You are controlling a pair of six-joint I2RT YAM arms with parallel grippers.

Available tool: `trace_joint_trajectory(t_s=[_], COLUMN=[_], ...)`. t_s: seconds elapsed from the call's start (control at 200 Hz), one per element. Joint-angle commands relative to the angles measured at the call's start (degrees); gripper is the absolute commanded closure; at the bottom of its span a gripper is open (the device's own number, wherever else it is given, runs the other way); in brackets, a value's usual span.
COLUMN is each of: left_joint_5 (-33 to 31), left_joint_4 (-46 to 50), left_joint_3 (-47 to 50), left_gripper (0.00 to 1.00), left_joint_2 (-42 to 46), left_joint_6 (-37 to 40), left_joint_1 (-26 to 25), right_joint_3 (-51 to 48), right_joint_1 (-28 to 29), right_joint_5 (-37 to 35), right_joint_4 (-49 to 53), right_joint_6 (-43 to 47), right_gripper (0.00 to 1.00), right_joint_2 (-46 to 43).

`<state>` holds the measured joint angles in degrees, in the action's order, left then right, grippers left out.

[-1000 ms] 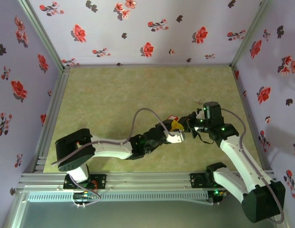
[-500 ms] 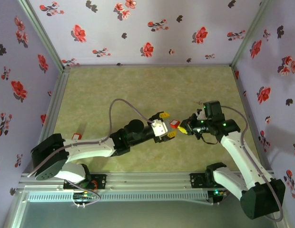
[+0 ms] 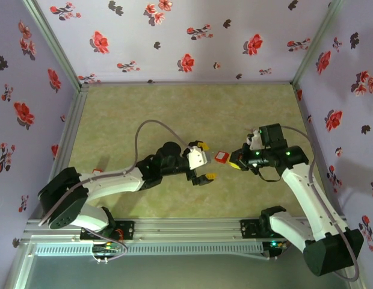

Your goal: Unlock with the key

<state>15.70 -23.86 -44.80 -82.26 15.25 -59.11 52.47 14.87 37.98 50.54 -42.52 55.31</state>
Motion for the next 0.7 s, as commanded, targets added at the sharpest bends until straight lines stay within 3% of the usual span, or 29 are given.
trace_joint_trajectory(t_s=[0.0,0.44,0.695], left_joint_5=[5.48,9.79,10.72], left_joint_4=[6.98,10.81,12.94], left_joint_3=[-5.34,-11.36,-12.33], left_gripper=[0.00,0.00,0.07], left_joint_2=[-1.94,-7.85,-8.64], left_joint_6=[6.16,9.93,11.23], left_joint_1=[0.40,0.75,0.75], right_joint_3=[2.51,2.40,2.30], right_joint_1=[-0.01,5.94,8.53], right_joint_5=[1.91,3.55,3.94], right_joint_4=[6.48,6.72,5.47], right_joint_6=[9.70,12.51,12.60], right_gripper=[1.00,1.00,1.00], right_joint_2=[-0.16,-2.06,-1.86])
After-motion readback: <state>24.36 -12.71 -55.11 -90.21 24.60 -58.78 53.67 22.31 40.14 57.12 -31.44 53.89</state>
